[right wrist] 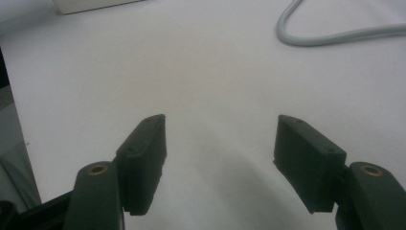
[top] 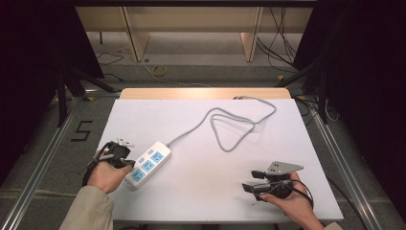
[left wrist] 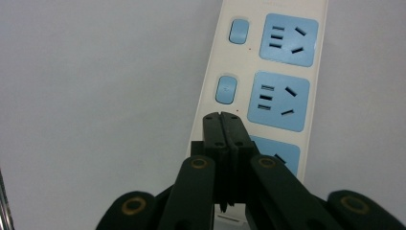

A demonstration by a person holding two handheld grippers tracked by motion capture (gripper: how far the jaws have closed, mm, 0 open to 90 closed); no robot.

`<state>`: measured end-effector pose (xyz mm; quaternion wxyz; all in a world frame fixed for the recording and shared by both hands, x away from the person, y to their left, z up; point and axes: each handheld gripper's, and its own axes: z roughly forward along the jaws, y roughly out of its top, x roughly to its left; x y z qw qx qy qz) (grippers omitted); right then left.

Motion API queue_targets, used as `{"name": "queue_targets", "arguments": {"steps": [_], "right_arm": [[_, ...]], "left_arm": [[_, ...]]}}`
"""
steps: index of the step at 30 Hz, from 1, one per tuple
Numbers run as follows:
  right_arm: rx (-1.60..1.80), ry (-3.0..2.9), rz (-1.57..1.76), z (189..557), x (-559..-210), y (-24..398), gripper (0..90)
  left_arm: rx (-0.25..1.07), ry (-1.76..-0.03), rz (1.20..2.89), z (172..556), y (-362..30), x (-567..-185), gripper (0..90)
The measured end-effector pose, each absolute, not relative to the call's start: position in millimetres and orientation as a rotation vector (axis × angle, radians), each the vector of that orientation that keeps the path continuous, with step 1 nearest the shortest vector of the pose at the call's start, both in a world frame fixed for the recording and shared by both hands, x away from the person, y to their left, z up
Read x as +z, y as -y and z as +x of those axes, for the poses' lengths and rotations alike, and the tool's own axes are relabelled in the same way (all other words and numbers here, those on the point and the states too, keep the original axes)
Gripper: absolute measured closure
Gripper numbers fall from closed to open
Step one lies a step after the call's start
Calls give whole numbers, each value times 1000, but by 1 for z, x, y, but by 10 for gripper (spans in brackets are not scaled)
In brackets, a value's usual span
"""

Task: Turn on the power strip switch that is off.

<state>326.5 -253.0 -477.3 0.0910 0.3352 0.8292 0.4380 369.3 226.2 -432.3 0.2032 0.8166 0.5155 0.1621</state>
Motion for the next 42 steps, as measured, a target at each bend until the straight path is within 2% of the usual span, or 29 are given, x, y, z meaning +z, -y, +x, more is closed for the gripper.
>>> {"name": "queue_targets", "arguments": {"steps": [42], "right_arm": [[1301, -2468, 995, 326, -478, 253, 364]], "left_arm": [[419, -1461, 2316, 373, -230, -440, 897]]}}
